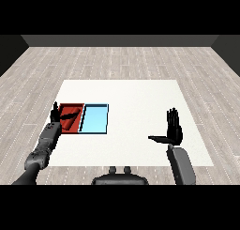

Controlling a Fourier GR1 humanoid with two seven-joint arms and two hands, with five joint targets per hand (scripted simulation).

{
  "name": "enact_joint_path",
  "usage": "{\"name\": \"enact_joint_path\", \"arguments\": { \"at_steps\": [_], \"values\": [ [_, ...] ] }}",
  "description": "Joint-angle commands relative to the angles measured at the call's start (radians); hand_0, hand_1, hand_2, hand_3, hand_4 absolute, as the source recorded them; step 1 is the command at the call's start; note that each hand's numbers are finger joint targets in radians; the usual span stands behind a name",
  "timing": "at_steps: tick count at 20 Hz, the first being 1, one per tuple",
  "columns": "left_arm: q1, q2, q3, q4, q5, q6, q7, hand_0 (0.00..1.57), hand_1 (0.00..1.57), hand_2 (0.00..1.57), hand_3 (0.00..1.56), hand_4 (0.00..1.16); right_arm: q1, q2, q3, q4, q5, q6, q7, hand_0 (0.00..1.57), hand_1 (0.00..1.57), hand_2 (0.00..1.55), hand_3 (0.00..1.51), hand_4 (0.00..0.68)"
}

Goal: Pick the red can and put it in the red box

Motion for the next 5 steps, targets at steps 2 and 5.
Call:
{"name": "enact_joint_path", "arguments": {
  "at_steps": [2,5],
  "values": [
    [-0.007,-0.056,0.118,-0.210,0.143,-0.104,-0.286,0.00,0.00,0.00,0.00,0.00,-0.001,0.005,0.015,-0.004,-0.009,0.014,0.020,0.00,0.00,0.00,0.00,0.000],
    [0.001,-0.096,0.101,-0.321,0.161,-0.165,-0.334,0.00,0.00,0.00,0.00,0.00,-0.007,0.003,0.009,-0.017,-0.020,0.020,0.032,0.00,0.00,0.00,0.00,0.000]
  ]
}}
